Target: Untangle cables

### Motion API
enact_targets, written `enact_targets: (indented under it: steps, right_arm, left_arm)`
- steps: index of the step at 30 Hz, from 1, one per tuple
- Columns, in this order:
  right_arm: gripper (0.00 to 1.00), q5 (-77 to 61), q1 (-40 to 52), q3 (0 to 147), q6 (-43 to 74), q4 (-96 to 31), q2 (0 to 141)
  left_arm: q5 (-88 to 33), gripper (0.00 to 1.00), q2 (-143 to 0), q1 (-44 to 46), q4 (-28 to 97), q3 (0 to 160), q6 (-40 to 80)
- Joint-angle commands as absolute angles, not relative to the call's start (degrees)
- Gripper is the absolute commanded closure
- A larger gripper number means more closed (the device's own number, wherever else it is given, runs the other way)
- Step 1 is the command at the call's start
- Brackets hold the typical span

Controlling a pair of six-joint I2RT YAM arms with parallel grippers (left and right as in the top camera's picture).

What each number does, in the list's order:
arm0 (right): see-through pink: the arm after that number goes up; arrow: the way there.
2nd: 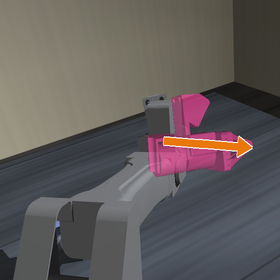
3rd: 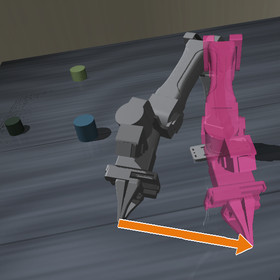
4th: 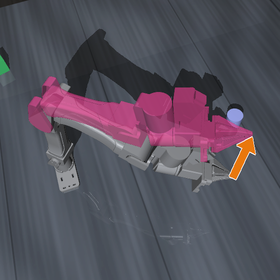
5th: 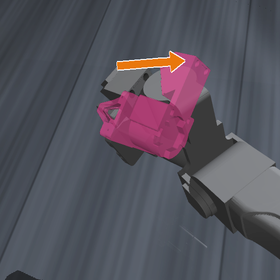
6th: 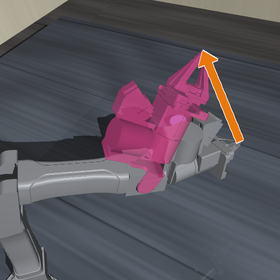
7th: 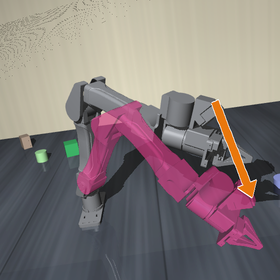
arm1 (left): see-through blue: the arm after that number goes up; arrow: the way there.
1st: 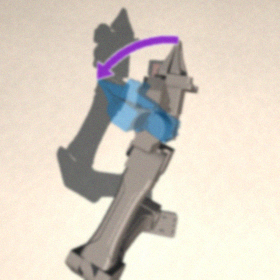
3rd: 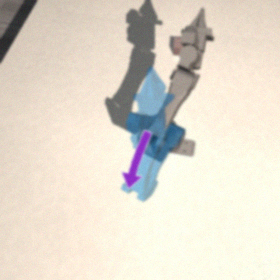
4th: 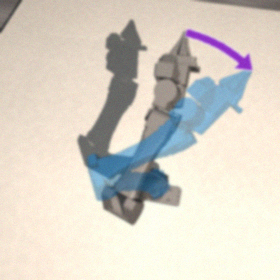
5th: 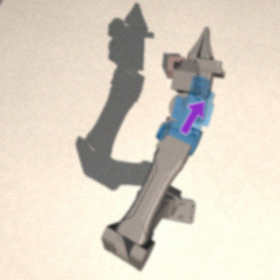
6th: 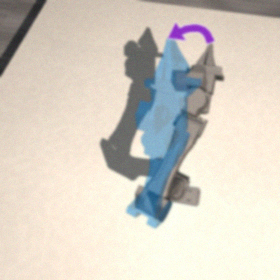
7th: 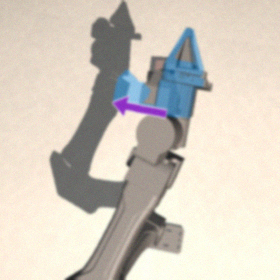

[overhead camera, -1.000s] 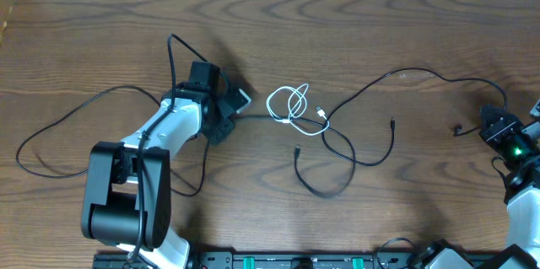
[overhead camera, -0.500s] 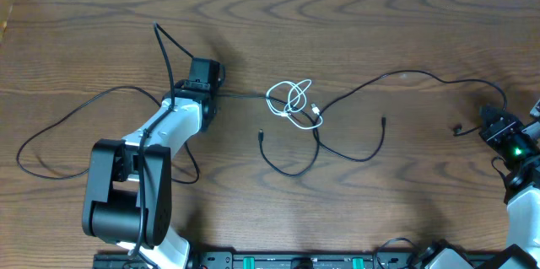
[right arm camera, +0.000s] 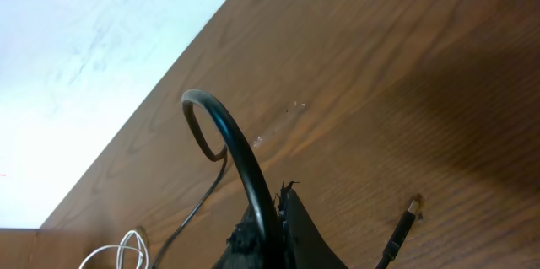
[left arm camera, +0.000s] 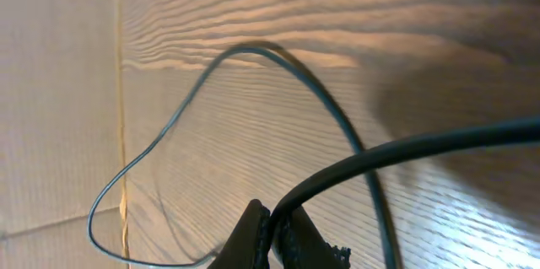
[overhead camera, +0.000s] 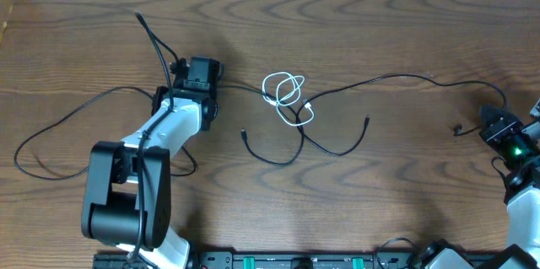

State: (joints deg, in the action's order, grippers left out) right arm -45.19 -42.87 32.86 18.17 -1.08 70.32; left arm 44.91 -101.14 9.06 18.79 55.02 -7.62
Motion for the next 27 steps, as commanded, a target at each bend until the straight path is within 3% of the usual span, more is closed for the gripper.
enact_targets:
  steps: [1, 27]
  right_arm:
    - [0.99, -45.3, -42.3, 33.1, 17.0, -1.1, 69.6]
    - [0.99, -45.1, -42.3, 33.1, 15.5, -2.7, 69.6]
  left_arm:
    - [49.4, 0.92, -97.3, 8.9, 17.9, 54.8, -2.2]
    - [49.1, 0.92, -75.1, 8.9, 3.7, 54.8, -1.5]
